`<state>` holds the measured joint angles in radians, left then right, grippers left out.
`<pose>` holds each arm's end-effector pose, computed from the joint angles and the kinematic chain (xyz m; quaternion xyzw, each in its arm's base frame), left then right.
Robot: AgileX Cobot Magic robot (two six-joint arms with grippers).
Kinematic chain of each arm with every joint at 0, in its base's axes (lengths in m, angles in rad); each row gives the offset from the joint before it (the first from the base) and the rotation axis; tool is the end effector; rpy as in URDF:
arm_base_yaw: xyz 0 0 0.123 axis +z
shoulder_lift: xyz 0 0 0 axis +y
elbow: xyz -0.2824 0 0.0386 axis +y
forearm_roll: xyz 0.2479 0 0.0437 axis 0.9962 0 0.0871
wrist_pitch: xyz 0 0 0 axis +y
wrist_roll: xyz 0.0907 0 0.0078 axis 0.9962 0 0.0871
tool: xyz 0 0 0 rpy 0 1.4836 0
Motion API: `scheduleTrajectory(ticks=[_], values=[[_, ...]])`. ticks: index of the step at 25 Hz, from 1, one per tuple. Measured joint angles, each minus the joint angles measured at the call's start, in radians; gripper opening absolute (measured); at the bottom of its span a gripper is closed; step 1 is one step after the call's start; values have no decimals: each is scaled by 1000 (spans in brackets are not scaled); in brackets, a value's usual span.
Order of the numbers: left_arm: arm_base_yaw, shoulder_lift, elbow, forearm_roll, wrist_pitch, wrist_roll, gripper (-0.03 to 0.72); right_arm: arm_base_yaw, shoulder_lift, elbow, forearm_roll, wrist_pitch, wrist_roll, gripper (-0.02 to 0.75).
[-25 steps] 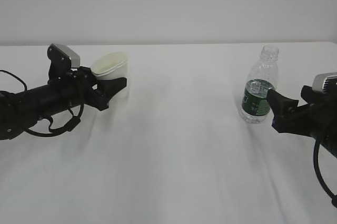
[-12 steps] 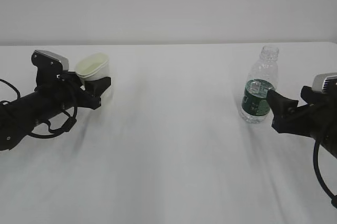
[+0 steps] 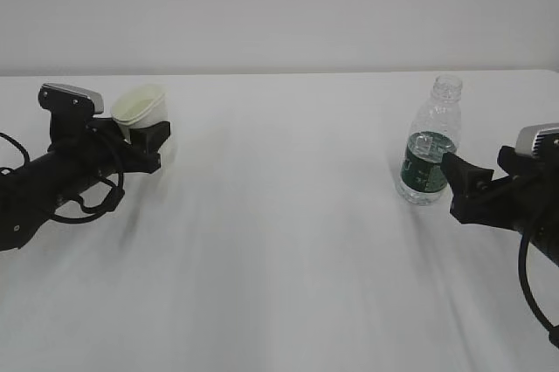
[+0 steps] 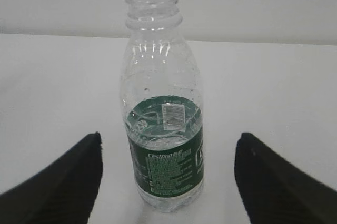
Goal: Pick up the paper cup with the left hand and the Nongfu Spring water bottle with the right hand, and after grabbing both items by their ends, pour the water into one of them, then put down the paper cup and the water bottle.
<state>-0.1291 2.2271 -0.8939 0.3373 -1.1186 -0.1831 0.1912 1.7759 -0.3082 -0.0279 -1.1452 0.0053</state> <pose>0.3829 -0.0770 0.0794 0.1348 0.7439 -0.1653 0.6333 0.2477 0.0503 0.1282 -0.0852 0.7806 0.0671 0.6155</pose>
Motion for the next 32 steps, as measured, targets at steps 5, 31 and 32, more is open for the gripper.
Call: scheduleTrajectory(ticks=[5,31,32], values=[[0,0,0,-53,0,25,405,0,0,0,0,0,0,588],[0,40,2,-101,-2,56,400,0,0,0,0,0,0,588],[0,40,2,-101,-2,56,400,0,0,0,0,0,0,588]])
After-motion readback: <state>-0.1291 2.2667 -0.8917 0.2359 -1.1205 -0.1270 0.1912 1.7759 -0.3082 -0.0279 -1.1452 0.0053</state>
